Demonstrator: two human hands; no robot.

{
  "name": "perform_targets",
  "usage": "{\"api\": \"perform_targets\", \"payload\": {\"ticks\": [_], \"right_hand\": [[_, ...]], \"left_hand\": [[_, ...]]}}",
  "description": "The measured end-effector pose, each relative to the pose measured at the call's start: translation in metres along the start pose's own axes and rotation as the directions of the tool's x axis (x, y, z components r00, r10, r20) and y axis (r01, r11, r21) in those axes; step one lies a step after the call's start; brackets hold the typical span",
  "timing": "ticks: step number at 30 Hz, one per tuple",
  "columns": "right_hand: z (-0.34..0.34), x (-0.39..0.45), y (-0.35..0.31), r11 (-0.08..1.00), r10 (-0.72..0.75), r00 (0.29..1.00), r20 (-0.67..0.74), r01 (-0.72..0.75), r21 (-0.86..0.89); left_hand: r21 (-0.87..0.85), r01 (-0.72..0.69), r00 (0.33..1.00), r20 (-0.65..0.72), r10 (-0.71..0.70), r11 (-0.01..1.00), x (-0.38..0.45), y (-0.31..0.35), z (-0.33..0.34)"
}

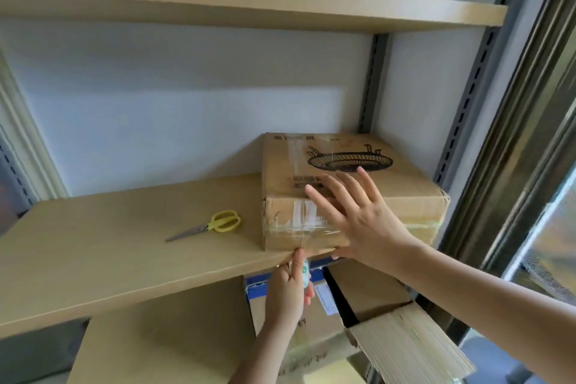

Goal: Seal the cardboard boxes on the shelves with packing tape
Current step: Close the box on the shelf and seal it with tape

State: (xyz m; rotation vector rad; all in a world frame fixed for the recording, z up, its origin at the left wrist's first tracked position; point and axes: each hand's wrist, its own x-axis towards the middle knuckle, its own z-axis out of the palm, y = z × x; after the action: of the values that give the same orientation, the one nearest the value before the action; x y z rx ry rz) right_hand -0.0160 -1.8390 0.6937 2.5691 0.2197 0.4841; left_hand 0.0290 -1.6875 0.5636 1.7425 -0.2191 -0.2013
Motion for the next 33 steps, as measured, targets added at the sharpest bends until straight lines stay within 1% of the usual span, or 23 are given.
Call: {"api": "perform_targets", "payload": {"ticks": [2, 3, 5, 7, 9, 10, 11, 12, 13, 14, 15, 17, 19, 21, 22, 24, 26, 29, 30, 31, 32, 33], "right_hand": [[0.005, 0.001, -0.011, 0.996, 0.086, 0.996, -0.006, -0.086, -0.012], [0.004, 0.002, -0.016, 0.995, 0.103, 0.995, -0.011, -0.103, -0.007], [0.0, 0.002, -0.02, 0.995, 0.097, 0.995, -0.005, -0.098, -0.001], [-0.014, -0.001, -0.02, 0.997, 0.08, 0.997, -0.012, -0.08, 0.007], [-0.035, -0.005, -0.018, 0.998, 0.053, 0.998, -0.045, -0.052, 0.021], [-0.048, -0.007, -0.016, 0.999, 0.029, 0.998, -0.059, -0.027, 0.022], [-0.063, -0.009, -0.012, 1.0, 0.007, 0.997, -0.075, -0.006, 0.013], [-0.077, -0.011, -0.005, 1.0, -0.003, 0.996, -0.084, 0.004, 0.003], [-0.094, -0.013, 0.002, 1.0, -0.005, 0.996, -0.085, 0.004, -0.003], [-0.11, -0.014, 0.01, 1.0, -0.008, 0.996, -0.088, 0.008, -0.002], [-0.127, -0.014, 0.019, 1.0, -0.014, 0.996, -0.083, 0.015, 0.009], [-0.158, -0.01, 0.037, 0.997, -0.032, 0.998, -0.049, 0.036, 0.071], [-0.186, 0.001, 0.055, 0.977, -0.069, 0.997, -0.019, 0.071, 0.203], [-0.206, 0.018, 0.075, 0.93, -0.089, 0.996, 0.015, 0.078, 0.36], [-0.212, 0.026, 0.083, 0.905, -0.091, 0.995, 0.032, 0.069, 0.419], [-0.218, 0.041, 0.097, 0.878, -0.083, 0.994, 0.074, 0.037, 0.477], [-0.221, 0.052, 0.101, 0.873, -0.061, 0.992, 0.113, -0.002, 0.487], [-0.22, 0.062, 0.087, 0.863, 0.001, 0.989, 0.149, -0.077, 0.5], [-0.218, 0.066, 0.078, 0.866, 0.015, 0.991, 0.135, -0.08, 0.494], [-0.213, 0.072, 0.069, 0.901, 0.019, 0.995, 0.096, -0.059, 0.43], [-0.207, 0.08, 0.064, 0.945, 0.017, 0.999, 0.052, -0.033, 0.325], [-0.201, 0.088, 0.062, 0.967, 0.029, 0.999, 0.016, -0.032, 0.252]], "left_hand": [[0.018, 0.009, 1.0, 0.004, -0.009, 1.0, -0.001, -0.001, 0.0], [0.011, 0.013, 1.0, 0.004, -0.013, 1.0, -0.002, -0.001, -0.001], [-0.043, 0.039, 0.999, 0.012, -0.039, 0.998, -0.002, -0.001, -0.004], [-0.132, 0.045, 0.999, 0.032, -0.041, 0.99, -0.012, 0.002, -0.007], [-0.157, 0.002, 0.995, 0.095, 0.013, 0.988, -0.032, 0.011, -0.014], [-0.133, -0.048, 0.993, 0.105, 0.062, 0.99, -0.043, 0.011, -0.017], [-0.09, -0.125, 0.991, 0.047, 0.129, 0.988, -0.052, 0.008, -0.02], [-0.074, -0.187, 0.982, 0.025, 0.189, 0.98, -0.062, 0.011, -0.024], [-0.106, -0.272, 0.958, 0.066, 0.279, 0.957, -0.074, 0.019, -0.028], [-0.139, -0.373, 0.916, 0.098, 0.388, 0.917, -0.084, 0.028, -0.031], [-0.165, -0.443, 0.879, 0.114, 0.463, 0.881, -0.091, 0.038, -0.035], [-0.172, -0.544, 0.816, 0.119, 0.566, 0.821, -0.104, 0.065, -0.042], [-0.197, -0.625, 0.755, 0.096, 0.649, 0.756, -0.11, 0.098, -0.051], [-0.212, -0.693, 0.691, 0.078, 0.719, 0.689, -0.114, 0.131, -0.06], [-0.223, -0.682, 0.703, 0.064, 0.708, 0.697, -0.114, 0.149, -0.064], [-0.256, -0.632, 0.748, 0.046, 0.662, 0.731, -0.105, 0.179, -0.07], [-0.255, -0.588, 0.786, 0.047, 0.617, 0.768, -0.093, 0.199, -0.076], [-0.212, -0.55, 0.814, 0.079, 0.576, 0.808, -0.07, 0.213, -0.078], [-0.2, -0.546, 0.819, 0.079, 0.569, 0.814, -0.064, 0.214, -0.077], [-0.183, -0.544, 0.821, 0.082, 0.564, 0.819, -0.057, 0.209, -0.075], [-0.163, -0.525, 0.836, 0.087, 0.542, 0.835, -0.051, 0.199, -0.071], [-0.143, -0.481, 0.863, 0.097, 0.496, 0.865, -0.047, 0.183, -0.067]]}}
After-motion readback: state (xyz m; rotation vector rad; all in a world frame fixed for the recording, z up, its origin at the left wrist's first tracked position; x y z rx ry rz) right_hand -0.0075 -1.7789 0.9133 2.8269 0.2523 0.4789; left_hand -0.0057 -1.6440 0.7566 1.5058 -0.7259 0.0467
